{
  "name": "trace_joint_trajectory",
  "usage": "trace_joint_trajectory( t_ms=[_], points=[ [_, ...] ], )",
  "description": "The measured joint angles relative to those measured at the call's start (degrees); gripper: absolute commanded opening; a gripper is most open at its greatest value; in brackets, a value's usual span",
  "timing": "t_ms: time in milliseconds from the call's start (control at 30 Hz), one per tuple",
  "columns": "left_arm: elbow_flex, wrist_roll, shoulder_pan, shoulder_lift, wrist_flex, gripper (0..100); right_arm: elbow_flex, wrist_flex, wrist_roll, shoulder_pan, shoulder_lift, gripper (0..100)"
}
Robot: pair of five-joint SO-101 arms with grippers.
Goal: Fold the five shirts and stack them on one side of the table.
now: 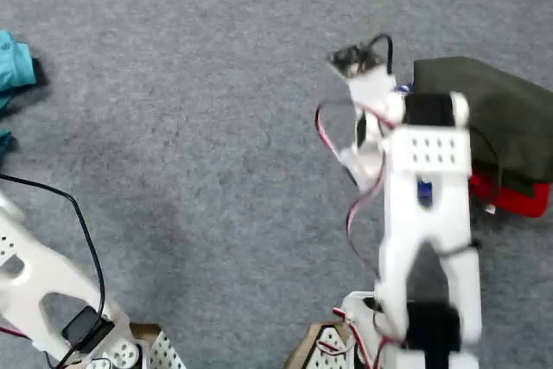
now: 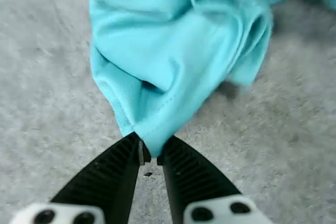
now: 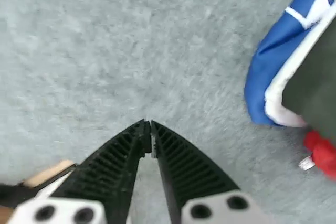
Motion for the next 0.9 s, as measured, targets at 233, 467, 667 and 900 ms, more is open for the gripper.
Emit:
trace_joint_trajectory(
  t_ms=[233,467,667,900],
  points=[
    [0.8,0.0,0.0,-9.9,0.3,2,31.7,-24.1,6.4,5.4,-19.6,0.2],
    [17.0,0.0,3.1,-26.4,0.3,2,52.8,-34.3,2.2,5.4,-36.7,0.2],
    [36.0,-0.2,9.1,-45.8,0.3,2,63.6,-37.7,-0.4,5.7,-46.5,0.2],
    [52.7,-0.1,16.8,-66.5,0.3,2,75.7,-39.9,-0.5,5.7,-60.0,0.2]
  ],
)
